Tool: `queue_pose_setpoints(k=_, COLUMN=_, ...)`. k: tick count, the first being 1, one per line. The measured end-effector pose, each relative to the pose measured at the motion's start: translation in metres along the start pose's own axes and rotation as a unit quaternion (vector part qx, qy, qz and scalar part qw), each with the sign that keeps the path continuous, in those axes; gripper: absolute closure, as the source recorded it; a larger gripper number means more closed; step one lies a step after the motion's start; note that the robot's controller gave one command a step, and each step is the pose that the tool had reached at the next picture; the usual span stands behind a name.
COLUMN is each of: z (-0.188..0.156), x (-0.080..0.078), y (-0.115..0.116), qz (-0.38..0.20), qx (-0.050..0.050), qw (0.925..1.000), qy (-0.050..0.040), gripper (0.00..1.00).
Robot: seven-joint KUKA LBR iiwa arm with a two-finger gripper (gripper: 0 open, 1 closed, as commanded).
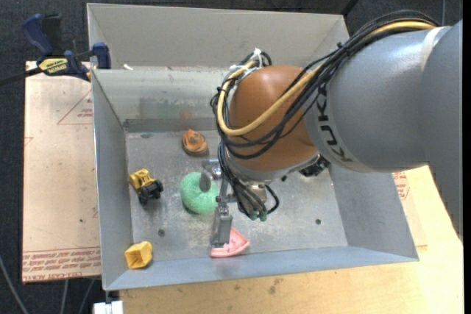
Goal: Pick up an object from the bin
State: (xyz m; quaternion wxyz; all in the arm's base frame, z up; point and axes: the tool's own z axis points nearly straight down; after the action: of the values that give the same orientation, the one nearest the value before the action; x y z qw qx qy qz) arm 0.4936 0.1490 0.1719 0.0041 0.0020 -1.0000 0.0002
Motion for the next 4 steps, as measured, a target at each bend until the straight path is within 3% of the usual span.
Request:
queue_pose_setpoints(k=1, z=-0.004, x=-0.002, y=-0.001, qz=0.002, qx=-0.001, qw=1.0000, qy=-0.0039, gripper=0.00)
queue_pose_setpoints(k=2, z=0.043, x=-0.033, y=-0.017, qz=-0.019, qx=-0.002, qw=0.9998, qy=-0.0085, gripper=0.00)
queue_pose_setpoints(k=3, z=0.087, x=-0.057, y=-0.022, qz=-0.044, qx=-0.001, qw=0.9990, qy=-0.0064, gripper=0.00)
queue_pose_setpoints(k=4, z=0.095, x=-0.074, y=-0.021, qz=0.069, qx=-0.003, qw=0.9976, qy=-0.0100, gripper=1.00)
